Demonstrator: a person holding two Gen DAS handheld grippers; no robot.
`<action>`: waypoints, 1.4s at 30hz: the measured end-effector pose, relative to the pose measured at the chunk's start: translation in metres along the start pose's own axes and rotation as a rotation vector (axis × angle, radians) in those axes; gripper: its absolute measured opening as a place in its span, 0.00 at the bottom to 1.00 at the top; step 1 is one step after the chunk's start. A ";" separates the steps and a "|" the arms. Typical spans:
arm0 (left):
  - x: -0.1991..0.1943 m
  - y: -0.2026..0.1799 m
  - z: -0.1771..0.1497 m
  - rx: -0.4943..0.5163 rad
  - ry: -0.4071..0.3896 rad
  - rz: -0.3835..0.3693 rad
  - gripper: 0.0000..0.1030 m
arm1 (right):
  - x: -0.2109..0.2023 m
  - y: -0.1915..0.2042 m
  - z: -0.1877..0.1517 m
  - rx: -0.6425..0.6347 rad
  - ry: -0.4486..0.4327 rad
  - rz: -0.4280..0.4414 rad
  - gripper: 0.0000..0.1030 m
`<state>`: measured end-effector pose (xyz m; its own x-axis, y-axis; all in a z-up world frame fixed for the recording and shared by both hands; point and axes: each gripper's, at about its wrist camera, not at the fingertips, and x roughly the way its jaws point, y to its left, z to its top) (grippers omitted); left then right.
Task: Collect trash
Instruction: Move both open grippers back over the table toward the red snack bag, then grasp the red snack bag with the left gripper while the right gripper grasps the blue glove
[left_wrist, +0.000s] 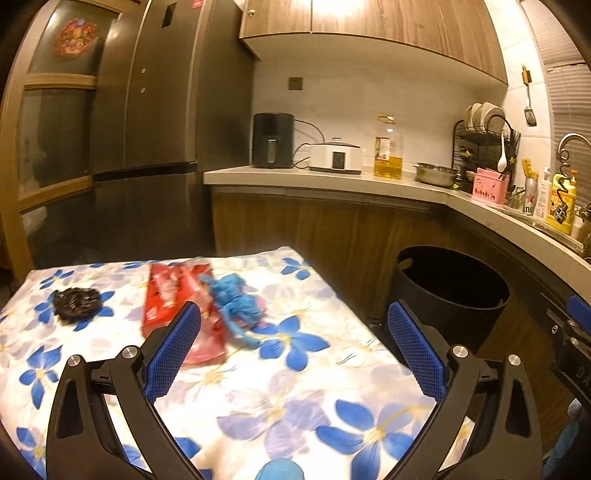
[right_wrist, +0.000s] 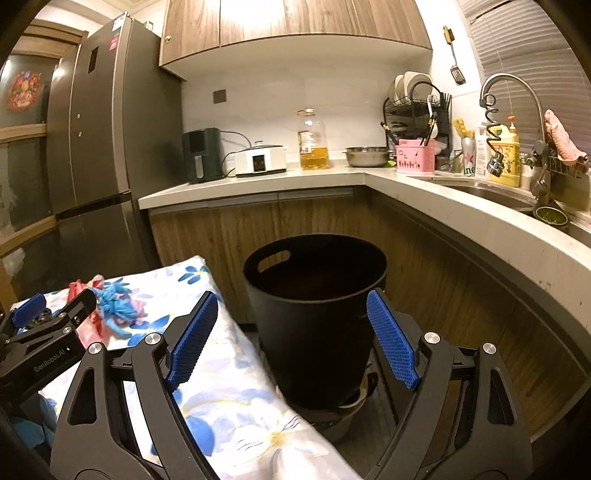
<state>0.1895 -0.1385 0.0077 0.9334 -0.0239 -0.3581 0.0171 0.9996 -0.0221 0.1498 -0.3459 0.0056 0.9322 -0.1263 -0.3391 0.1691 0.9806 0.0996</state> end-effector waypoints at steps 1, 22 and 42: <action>-0.002 0.003 -0.001 -0.003 0.001 0.004 0.94 | -0.002 0.004 -0.002 -0.002 0.001 0.005 0.79; -0.007 0.105 -0.021 -0.128 0.007 0.183 0.94 | 0.001 0.069 -0.026 -0.067 0.043 0.131 0.79; 0.104 0.163 0.004 -0.227 0.147 0.111 0.77 | 0.046 0.117 -0.032 -0.113 0.088 0.184 0.79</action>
<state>0.2905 0.0224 -0.0296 0.8626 0.0674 -0.5015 -0.1788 0.9677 -0.1775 0.2017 -0.2323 -0.0284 0.9116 0.0652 -0.4058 -0.0427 0.9970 0.0642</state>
